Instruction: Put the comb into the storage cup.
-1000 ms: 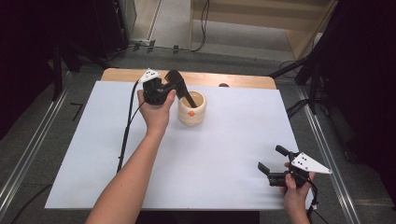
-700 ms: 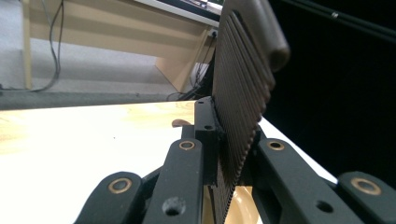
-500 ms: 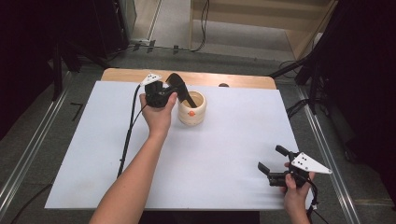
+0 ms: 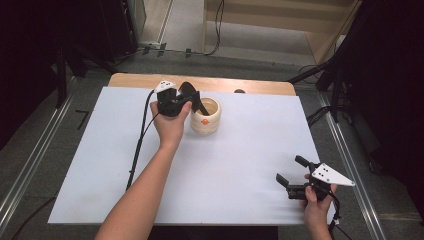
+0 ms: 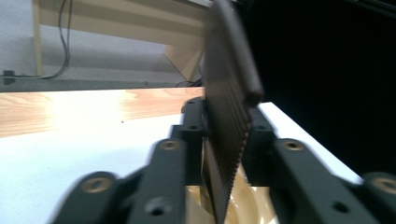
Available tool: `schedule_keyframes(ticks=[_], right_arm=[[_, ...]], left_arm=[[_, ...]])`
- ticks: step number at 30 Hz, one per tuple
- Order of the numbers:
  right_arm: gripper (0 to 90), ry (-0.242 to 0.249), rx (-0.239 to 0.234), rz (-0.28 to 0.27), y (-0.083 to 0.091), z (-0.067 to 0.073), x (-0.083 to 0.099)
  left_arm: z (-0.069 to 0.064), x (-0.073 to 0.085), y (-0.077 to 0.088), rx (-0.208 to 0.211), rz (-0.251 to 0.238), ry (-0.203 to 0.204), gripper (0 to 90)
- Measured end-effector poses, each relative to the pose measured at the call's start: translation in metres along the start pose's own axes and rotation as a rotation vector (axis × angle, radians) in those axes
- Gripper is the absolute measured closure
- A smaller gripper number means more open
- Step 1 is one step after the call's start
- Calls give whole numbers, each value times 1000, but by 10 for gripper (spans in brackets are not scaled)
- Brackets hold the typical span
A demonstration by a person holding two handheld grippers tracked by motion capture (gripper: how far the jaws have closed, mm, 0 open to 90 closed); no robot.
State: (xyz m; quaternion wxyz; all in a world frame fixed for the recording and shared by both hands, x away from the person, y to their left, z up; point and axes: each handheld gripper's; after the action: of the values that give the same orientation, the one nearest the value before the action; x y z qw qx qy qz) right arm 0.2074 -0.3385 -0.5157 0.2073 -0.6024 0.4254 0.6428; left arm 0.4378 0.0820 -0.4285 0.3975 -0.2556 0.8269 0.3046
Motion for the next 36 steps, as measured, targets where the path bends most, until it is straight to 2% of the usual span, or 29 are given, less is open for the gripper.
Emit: schedule_keyframes(ticks=[4, 7, 11, 15, 16, 18, 19, 21, 28, 36], right_arm=[[0, -1, 0, 0, 0, 0, 0], [0, 2, 2, 0, 0, 0, 0], [0, -2, 6, 3, 0, 0, 0], [0, -5, 3, 1, 0, 0, 0], [0, -4, 4, 2, 0, 0, 0], [0, -4, 5, 2, 0, 0, 0], [0, -4, 4, 2, 0, 0, 0], [0, -4, 4, 1, 0, 0, 0], [0, -3, 4, 1, 0, 0, 0], [0, 3, 8, 1, -1, 0, 0]], left_arm=[[2, 0, 1, -15, 0, -6, 453], [4, 0, 4, -3, -2, 8, 352], [2, 1, 5, -55, 0, -17, 112], [2, 2, 9, -30, -2, -42, 0], [3, 2, 10, -16, 0, -46, 0], [2, 3, 12, -21, 1, -56, 0], [3, 4, 13, -9, 1, -55, 0], [3, 5, 15, -14, -1, -70, 0], [1, 7, 22, 12, 17, -104, 0], [2, 13, 31, -3, 29, -142, 0]])
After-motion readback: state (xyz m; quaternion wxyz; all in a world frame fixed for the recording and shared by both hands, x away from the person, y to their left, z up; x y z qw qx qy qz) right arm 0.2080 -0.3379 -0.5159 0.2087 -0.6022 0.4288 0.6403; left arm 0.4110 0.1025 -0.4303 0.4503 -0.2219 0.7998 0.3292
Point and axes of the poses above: each handheld gripper's, and its own axes: y roughly backward along the jaws, x roughly out of its underside, z roughly to its left, and after that the axes turned 11 degrees about y, right-handed
